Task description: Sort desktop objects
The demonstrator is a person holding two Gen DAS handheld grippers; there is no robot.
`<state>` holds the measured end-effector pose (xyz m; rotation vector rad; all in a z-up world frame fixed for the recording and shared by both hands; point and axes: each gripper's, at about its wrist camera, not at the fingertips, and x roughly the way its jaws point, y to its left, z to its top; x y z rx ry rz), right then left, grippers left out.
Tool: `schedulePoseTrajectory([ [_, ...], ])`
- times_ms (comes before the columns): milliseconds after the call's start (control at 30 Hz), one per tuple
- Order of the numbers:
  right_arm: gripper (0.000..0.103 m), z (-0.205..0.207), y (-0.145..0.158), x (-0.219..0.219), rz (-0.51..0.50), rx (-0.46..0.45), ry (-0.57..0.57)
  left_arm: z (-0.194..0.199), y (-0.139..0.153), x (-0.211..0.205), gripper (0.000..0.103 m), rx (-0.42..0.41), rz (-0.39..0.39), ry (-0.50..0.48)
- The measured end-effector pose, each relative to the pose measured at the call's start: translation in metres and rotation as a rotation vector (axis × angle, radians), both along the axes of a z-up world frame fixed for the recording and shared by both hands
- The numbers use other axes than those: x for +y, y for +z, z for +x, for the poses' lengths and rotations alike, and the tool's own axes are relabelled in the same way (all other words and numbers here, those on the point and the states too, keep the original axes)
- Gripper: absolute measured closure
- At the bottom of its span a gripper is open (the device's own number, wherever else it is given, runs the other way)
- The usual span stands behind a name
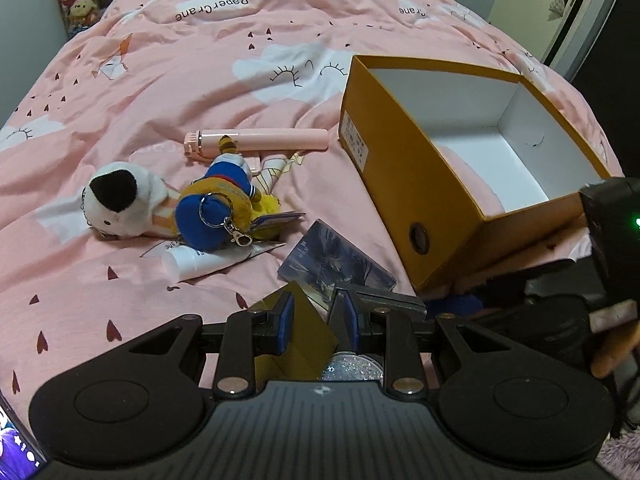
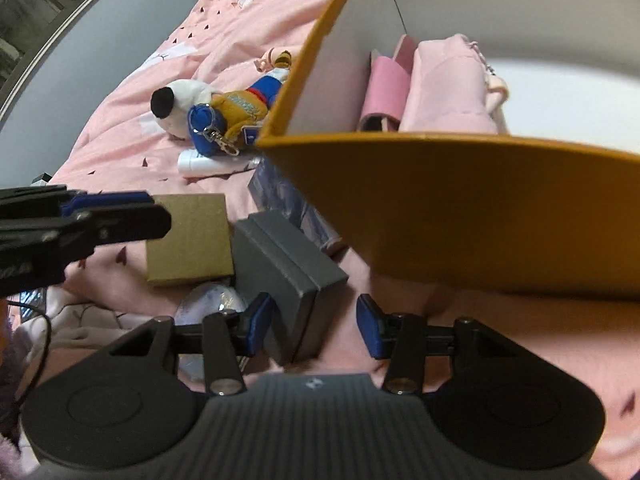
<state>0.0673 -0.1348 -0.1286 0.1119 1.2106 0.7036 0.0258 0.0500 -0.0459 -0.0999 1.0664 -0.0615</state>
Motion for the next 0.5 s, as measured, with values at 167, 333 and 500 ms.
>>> schedulePoseTrajectory([
  [167,0.05,0.006,-0.008,0.009,0.059,0.017,0.012,0.004,-0.004,0.003,0.073,0.017,-0.009,0.015],
  [333,0.06,-0.001,0.002,0.007,0.07,-0.02,0.026,0.007,-0.004,0.004,0.073,0.024,-0.005,0.024],
  [500,0.065,-0.011,0.028,0.0,0.038,-0.08,0.058,0.014,-0.003,0.003,0.073,0.023,-0.007,0.011],
])
